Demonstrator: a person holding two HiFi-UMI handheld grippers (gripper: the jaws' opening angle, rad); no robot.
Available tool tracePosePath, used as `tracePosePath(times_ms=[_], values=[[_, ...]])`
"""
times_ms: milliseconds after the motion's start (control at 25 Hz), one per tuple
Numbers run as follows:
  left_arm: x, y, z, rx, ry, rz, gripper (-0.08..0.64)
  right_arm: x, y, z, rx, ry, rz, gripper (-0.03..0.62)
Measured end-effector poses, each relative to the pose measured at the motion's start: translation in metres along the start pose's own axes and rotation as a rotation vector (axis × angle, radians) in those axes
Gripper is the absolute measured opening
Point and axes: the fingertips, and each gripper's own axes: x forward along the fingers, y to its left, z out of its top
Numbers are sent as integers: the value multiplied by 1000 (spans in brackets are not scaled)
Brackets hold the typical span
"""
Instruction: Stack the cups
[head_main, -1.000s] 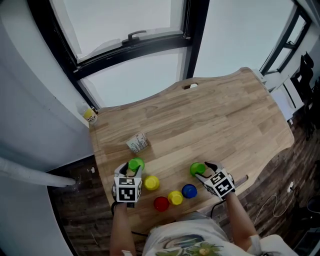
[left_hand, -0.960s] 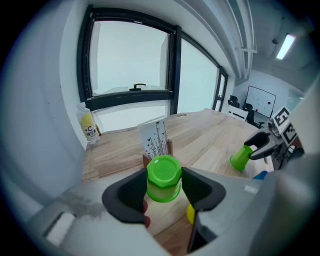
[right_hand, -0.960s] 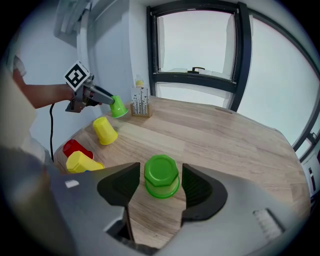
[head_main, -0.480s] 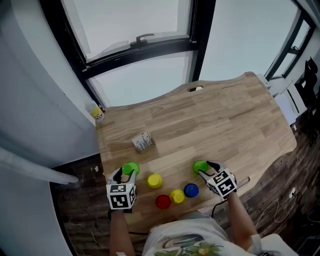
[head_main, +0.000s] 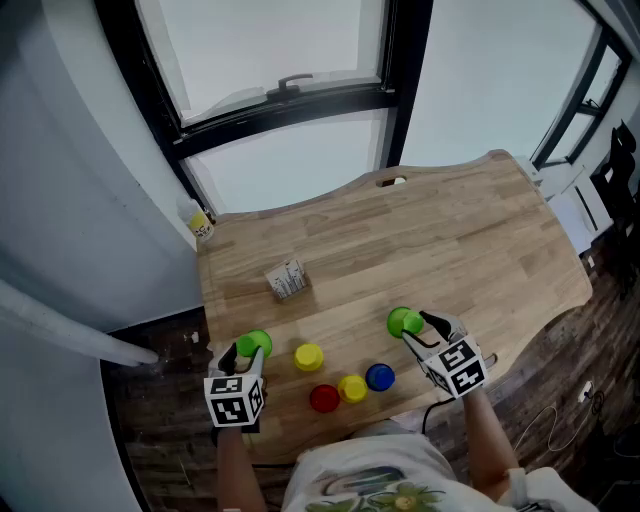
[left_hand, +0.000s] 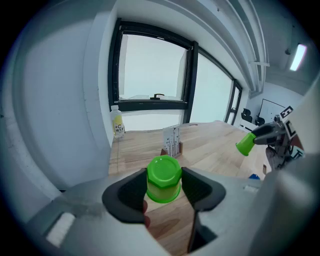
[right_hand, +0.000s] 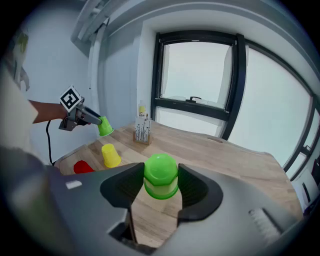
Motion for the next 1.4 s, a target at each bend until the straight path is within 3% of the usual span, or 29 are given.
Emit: tracePosePath(times_ms=[560, 1400], values=[[-36, -7, -22, -32, -28, 31, 229, -40, 22, 29, -51, -100, 26, 215], [-62, -27, -55, -52, -26, 37, 229, -41, 108, -4, -135, -28, 245, 215]])
